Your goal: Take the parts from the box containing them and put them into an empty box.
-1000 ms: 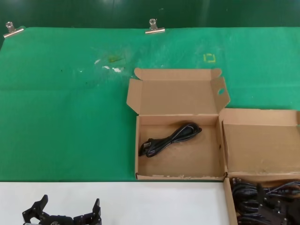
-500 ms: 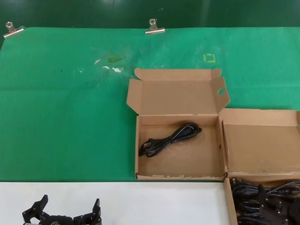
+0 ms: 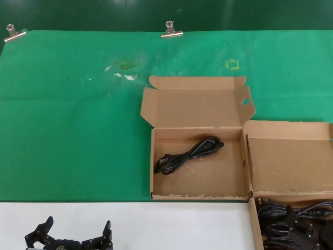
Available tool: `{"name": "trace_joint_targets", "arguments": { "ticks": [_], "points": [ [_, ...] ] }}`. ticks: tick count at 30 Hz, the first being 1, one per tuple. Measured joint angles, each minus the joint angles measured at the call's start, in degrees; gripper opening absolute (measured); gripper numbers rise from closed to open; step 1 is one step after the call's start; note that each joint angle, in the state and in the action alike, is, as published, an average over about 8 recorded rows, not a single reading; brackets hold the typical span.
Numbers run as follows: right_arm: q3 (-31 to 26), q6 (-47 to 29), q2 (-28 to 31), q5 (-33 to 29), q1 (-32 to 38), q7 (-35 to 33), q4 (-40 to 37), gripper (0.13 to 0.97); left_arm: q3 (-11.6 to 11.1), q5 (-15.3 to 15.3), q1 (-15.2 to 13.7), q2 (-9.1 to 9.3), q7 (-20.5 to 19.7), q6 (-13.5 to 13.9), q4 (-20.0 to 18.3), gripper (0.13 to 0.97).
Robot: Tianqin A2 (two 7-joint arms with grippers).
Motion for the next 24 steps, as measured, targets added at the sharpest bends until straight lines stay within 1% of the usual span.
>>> {"name": "trace_joint_targets", "arguments": {
  "ticks": [24],
  "points": [
    [0.0,0.0,0.0,0.0,0.0,0.0,0.0,0.966,0.0,0.0,0.0,0.0,0.0,0.0,0.0,0.966]
  ]
}}
